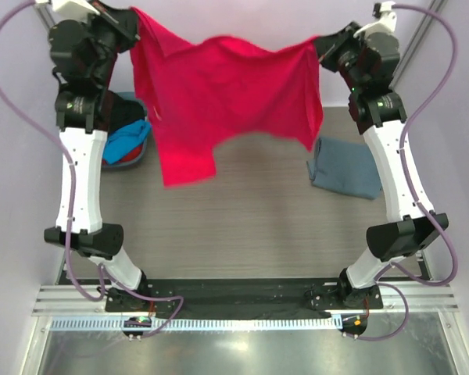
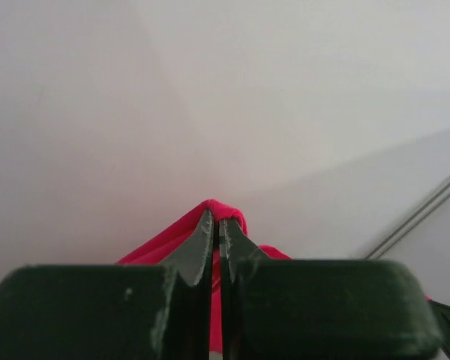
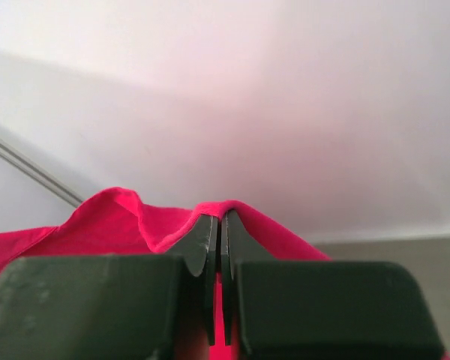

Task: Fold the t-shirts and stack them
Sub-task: Flatten the tshirt out

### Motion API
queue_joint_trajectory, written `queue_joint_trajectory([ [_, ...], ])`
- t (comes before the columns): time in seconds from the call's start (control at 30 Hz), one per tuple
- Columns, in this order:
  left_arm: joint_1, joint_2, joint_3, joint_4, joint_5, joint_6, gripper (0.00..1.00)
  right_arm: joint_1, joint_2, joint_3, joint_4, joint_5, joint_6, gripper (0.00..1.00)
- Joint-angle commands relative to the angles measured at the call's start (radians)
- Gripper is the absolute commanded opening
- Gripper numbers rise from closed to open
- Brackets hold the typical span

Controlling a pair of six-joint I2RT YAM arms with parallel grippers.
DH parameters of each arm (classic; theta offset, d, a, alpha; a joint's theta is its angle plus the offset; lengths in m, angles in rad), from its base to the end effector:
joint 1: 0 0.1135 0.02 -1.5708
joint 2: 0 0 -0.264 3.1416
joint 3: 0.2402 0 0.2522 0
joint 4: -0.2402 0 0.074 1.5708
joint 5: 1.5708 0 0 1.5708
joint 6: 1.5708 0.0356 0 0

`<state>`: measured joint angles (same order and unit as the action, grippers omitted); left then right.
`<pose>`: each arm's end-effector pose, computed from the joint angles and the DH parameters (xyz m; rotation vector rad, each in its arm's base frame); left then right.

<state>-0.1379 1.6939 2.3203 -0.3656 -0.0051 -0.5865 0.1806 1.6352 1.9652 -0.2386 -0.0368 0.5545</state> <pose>0.3186 -0.0440 0.5960 -0.3013 1.3007 -0.6127 0.3523 0.0657 0.5231 0.2508 1.4895 0.6206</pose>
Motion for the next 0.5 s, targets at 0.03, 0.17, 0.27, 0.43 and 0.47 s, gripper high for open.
queue_joint_trajectory([
  [0.03, 0.001, -0.045, 0.065, 0.166, 0.002, 0.019, 0.0, -0.015, 0.026, 0.15, 0.051, 0.005, -0.013, 0.01],
  [0.17, 0.001, -0.023, -0.102, 0.238, 0.045, 0.069, 0.0, -0.018, 0.052, 0.05, 0.138, -0.057, -0.007, 0.01],
  [0.27, 0.003, -0.023, -0.301, 0.307, 0.025, 0.114, 0.0, -0.021, 0.058, -0.099, 0.232, -0.083, 0.008, 0.01],
  [0.43, 0.004, 0.015, -0.467, 0.347, 0.03, 0.157, 0.0, -0.038, 0.145, -0.265, 0.338, -0.121, 0.03, 0.01],
  [0.47, 0.003, 0.015, -0.514, 0.35, 0.051, 0.159, 0.0, -0.041, 0.158, -0.322, 0.37, -0.13, 0.039, 0.01],
])
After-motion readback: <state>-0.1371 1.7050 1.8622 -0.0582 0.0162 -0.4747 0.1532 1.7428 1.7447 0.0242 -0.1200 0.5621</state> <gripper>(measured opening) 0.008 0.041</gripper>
